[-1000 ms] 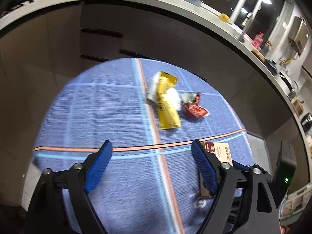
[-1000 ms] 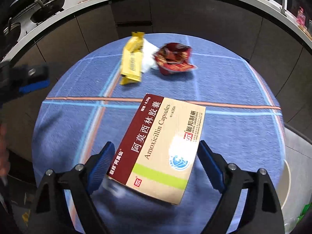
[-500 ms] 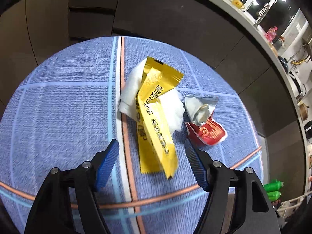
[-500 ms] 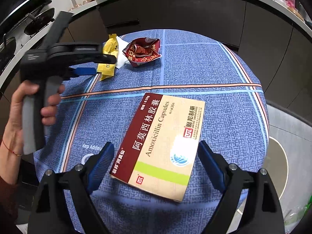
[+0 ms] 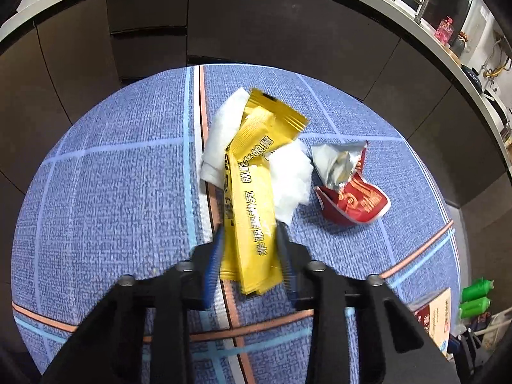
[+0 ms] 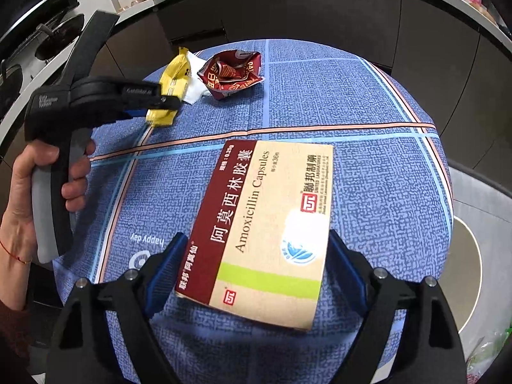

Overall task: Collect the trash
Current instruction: 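Grasp the yellow snack wrapper with the left tool while the right tool holds the box, then carry the yellow wrapper and amoxicillin box over the white bin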

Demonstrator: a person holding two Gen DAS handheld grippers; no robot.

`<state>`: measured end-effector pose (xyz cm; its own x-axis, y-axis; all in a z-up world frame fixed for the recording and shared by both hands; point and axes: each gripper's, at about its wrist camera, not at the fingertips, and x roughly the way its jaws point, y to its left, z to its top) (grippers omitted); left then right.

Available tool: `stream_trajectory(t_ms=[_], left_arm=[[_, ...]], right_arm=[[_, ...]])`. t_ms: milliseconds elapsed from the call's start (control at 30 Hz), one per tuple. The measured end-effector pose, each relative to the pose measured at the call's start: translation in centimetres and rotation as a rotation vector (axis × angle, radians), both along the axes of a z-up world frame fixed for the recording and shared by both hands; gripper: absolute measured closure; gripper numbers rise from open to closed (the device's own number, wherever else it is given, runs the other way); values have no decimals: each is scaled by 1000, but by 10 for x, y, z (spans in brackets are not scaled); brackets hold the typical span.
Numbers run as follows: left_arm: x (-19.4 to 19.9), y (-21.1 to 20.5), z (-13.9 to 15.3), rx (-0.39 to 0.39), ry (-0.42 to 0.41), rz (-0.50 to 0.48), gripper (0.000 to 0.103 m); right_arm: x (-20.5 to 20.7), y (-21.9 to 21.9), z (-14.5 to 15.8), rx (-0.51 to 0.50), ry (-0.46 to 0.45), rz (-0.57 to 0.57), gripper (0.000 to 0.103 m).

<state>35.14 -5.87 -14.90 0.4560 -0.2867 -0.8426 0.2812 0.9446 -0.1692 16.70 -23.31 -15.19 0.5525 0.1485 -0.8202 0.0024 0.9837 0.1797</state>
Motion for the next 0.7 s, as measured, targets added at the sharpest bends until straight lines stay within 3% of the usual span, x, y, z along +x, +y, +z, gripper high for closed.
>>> stream_trajectory(t_ms=[167,433,700], left_arm=[[-28,12,13,-23,-29,2,90],[-77,30,58,-93,-116,-13,92],[-123,19,99,-147,-166,-93,92]], right_arm=[[-9,-4,8,17,-23,-3,23],[-30,-12,44,17,-118,-13,24],[-58,-30,79,4,-205,-44,24]])
